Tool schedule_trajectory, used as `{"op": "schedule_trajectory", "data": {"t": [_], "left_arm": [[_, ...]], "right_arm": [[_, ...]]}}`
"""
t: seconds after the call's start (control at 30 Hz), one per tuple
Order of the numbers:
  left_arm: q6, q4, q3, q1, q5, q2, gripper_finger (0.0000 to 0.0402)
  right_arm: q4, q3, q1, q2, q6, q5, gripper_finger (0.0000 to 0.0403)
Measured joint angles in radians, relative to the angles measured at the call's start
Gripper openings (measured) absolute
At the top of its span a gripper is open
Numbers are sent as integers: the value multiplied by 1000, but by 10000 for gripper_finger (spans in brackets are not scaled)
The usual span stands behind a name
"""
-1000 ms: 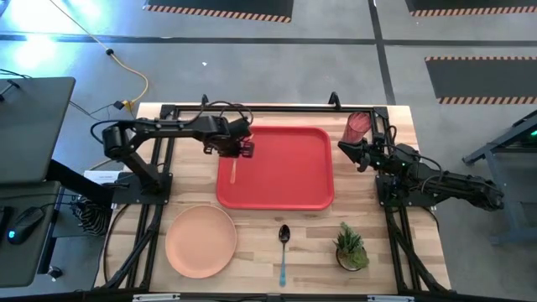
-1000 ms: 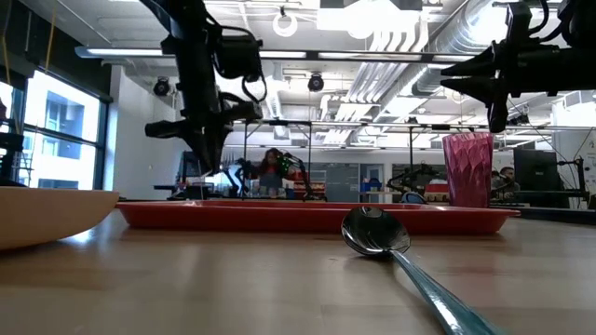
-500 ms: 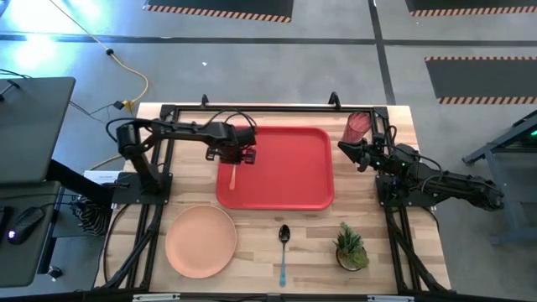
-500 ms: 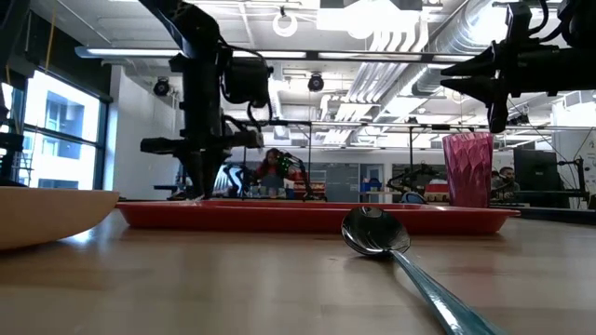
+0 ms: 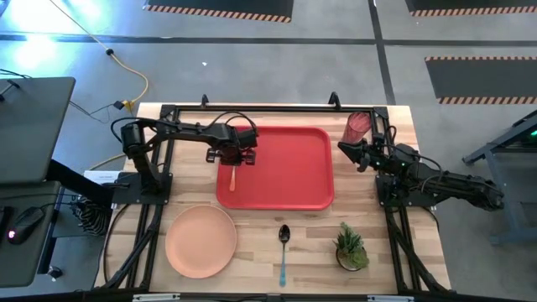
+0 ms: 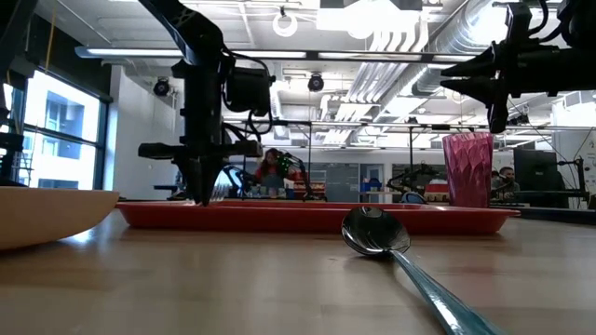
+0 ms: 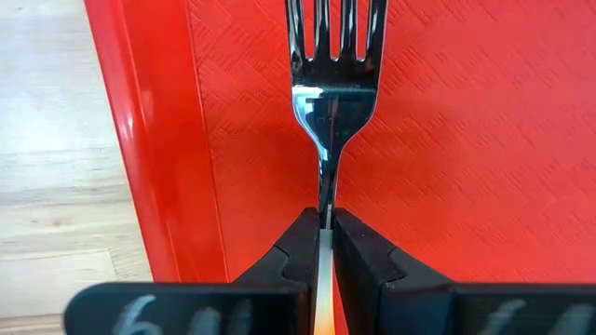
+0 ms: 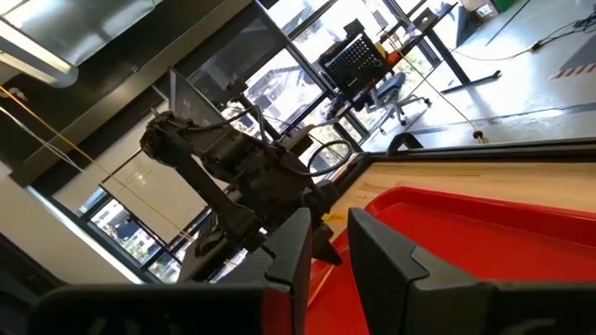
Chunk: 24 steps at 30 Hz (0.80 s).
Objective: Pick and place plate/cup/fork/spoon on tray
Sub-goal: Put the fork on the tray
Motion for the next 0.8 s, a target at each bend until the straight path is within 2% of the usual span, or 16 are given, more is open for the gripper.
{"op": "schedule_trajectory", "data": {"t": [0.63, 0.8], "left_arm": [[46, 0, 0, -4, 0, 0, 19], [48, 0, 0, -5, -1, 0, 35]], "right_arm": [[-16, 0, 0, 0, 2, 0, 67], [-16, 0, 0, 0, 2, 0, 67]]}}
